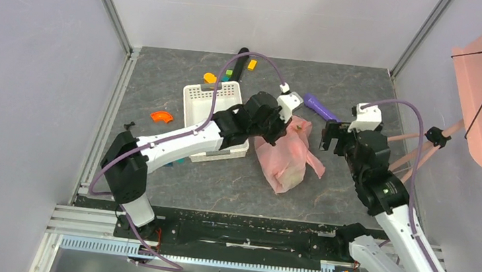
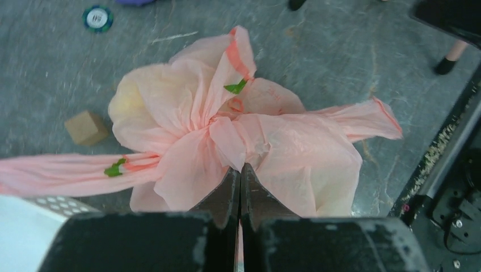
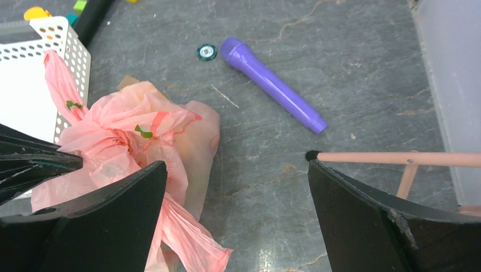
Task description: Take the fake fruits out of the plastic bag
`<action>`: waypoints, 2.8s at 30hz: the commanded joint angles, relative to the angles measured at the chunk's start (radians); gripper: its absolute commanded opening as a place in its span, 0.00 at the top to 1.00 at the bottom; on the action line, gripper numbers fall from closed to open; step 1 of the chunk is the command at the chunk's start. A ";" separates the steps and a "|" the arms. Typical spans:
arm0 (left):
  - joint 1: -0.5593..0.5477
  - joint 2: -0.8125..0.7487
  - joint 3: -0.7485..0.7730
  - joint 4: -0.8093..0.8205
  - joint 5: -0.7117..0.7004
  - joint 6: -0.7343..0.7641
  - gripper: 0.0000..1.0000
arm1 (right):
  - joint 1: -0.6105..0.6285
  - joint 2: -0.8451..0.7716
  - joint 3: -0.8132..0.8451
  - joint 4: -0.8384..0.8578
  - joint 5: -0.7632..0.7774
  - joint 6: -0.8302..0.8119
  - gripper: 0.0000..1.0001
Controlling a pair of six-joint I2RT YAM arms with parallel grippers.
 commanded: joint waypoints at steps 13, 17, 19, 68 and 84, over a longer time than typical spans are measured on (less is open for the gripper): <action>-0.002 0.004 0.296 -0.337 0.428 0.751 0.98 | -0.005 -0.203 -0.175 0.277 -0.257 -0.231 0.02; 0.000 -0.030 0.287 -0.436 0.499 1.012 0.98 | -0.005 -0.182 -0.154 0.261 -0.285 -0.263 0.02; 0.001 -0.041 0.278 -0.496 0.511 1.134 0.98 | -0.005 -0.175 -0.143 0.249 -0.294 -0.275 0.02; 0.109 -0.160 0.014 -0.387 0.604 1.330 0.98 | -0.005 0.210 -0.188 0.362 -0.909 -0.498 0.22; 0.107 -0.155 0.012 -0.384 0.613 1.311 0.98 | -0.004 0.250 -0.215 0.411 -0.926 -0.473 0.76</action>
